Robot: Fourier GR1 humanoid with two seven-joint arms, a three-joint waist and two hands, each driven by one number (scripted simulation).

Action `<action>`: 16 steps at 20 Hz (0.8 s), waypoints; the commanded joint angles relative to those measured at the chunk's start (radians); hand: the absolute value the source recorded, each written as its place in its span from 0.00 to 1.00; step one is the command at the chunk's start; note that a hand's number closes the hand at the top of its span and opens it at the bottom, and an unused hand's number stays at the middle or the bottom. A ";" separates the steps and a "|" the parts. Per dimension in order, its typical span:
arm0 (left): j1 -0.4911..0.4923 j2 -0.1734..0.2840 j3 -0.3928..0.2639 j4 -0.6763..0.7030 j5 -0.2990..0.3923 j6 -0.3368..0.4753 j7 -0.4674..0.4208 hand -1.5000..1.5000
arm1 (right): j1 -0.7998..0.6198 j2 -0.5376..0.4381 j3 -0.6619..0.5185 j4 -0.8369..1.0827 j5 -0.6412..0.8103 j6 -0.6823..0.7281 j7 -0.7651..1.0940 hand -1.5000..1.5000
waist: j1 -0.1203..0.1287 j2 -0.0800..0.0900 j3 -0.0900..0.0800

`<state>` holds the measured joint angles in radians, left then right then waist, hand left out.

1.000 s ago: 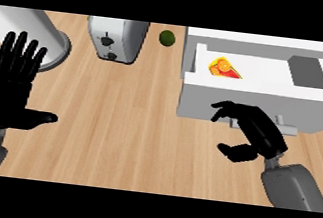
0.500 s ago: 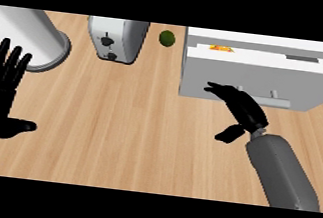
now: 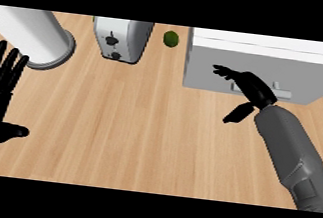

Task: Pick up the cup, place it into the drawer and close the drawer

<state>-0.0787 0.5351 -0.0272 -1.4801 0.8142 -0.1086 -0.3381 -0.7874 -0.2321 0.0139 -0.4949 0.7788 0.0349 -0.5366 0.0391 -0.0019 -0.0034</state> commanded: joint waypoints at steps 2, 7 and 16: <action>-0.034 -0.018 0.007 0.061 -0.014 -0.038 -0.019 0.00 | -0.115 -0.057 -0.044 0.197 0.011 0.006 -0.018 0.00 | 0.018 0.029 0.005; -0.018 -0.026 0.002 0.070 -0.024 -0.063 -0.030 0.00 | -0.198 -0.123 -0.070 0.250 0.003 0.049 -0.027 0.00 | 0.039 0.036 0.005; -0.069 -0.032 -0.006 0.063 -0.047 -0.027 0.003 0.00 | -0.216 -0.124 -0.088 0.302 -0.002 0.030 -0.049 0.00 | 0.048 0.038 0.007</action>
<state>-0.1299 0.5034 -0.0387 -1.4158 0.7637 -0.1461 -0.3533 -0.9346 -0.3033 -0.0298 -0.2488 0.7854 0.1288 -0.6986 0.0720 0.0012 -0.0081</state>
